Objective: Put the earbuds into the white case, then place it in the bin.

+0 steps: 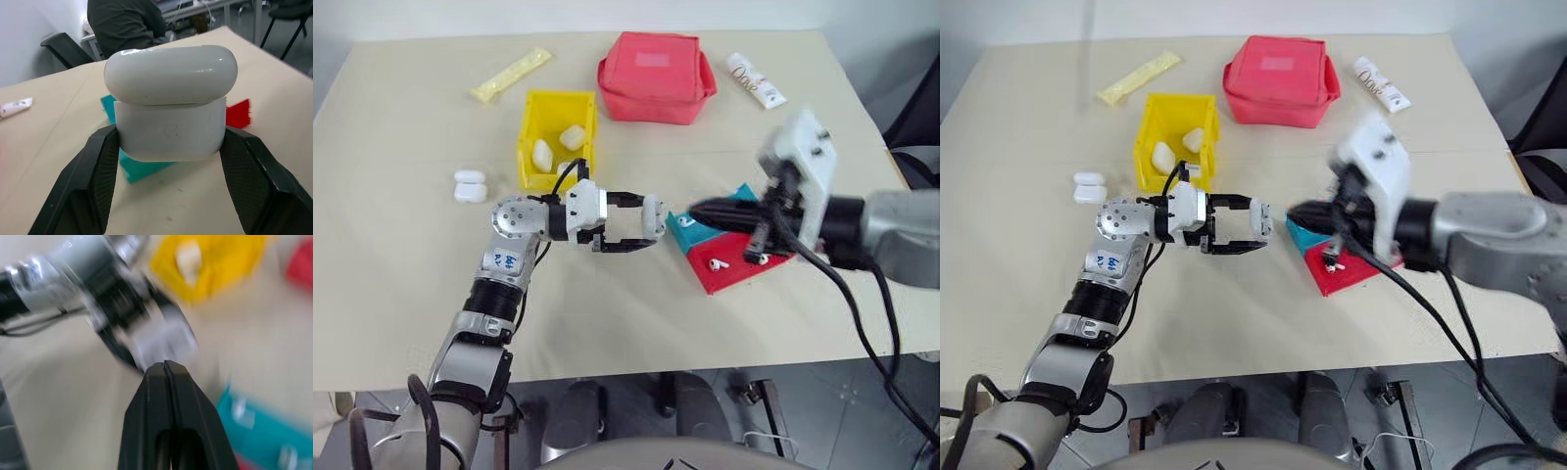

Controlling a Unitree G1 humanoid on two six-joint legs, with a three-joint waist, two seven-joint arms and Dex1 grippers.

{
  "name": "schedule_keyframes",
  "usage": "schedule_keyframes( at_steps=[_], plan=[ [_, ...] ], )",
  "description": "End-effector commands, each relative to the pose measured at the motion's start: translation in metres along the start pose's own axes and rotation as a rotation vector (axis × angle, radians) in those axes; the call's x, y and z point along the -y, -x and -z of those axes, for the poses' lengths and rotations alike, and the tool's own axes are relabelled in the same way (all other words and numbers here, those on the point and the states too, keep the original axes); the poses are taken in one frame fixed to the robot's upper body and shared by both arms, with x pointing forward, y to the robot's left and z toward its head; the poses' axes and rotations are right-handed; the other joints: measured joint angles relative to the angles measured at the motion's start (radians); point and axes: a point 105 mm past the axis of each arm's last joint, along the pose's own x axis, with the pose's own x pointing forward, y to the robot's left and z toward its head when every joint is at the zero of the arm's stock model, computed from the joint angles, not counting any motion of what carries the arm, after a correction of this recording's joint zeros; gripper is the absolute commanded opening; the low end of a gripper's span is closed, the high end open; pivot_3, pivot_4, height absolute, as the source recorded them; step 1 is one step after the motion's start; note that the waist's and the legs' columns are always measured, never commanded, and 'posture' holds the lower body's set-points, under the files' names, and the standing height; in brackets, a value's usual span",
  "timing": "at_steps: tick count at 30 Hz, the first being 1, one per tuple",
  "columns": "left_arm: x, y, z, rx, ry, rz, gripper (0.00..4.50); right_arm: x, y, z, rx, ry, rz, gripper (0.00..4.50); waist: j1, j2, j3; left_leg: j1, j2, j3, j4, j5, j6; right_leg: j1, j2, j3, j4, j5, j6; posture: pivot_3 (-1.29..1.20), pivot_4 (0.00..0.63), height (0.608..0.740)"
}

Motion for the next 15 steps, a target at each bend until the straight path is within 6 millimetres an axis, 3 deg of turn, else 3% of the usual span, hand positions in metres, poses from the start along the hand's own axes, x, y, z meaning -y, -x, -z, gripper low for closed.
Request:
schedule_keyframes(
  at_steps=[1,10,15],
  plan=[
    [-0.006,-0.004,-0.007,-0.042,-0.061,-0.005,2.74,0.001,-0.020,0.004,-0.077,0.079,-0.004,0.02,0.001,0.000,0.000,0.000,0.000,0.000,-0.001,0.000,-0.001,0.000,0.000,0.000,0.000,0.000,-0.001,0.00,0.150,0.740],
    [-0.009,-0.010,-0.006,-0.106,-0.093,0.022,2.74,0.008,-0.055,0.003,-0.133,0.179,-0.015,0.02,0.003,-0.001,0.000,-0.005,-0.004,0.001,-0.001,0.006,0.002,-0.004,0.003,-0.016,0.001,0.006,-0.008,0.00,0.150,0.740],
    [-0.012,-0.005,-0.010,-0.090,-0.103,0.010,2.74,0.019,-0.051,0.020,-0.207,0.190,0.029,0.02,0.003,-0.001,0.000,-0.005,-0.003,0.001,-0.001,0.006,0.002,-0.004,0.004,-0.018,0.001,0.006,-0.007,0.00,0.150,0.740]
  ],
)
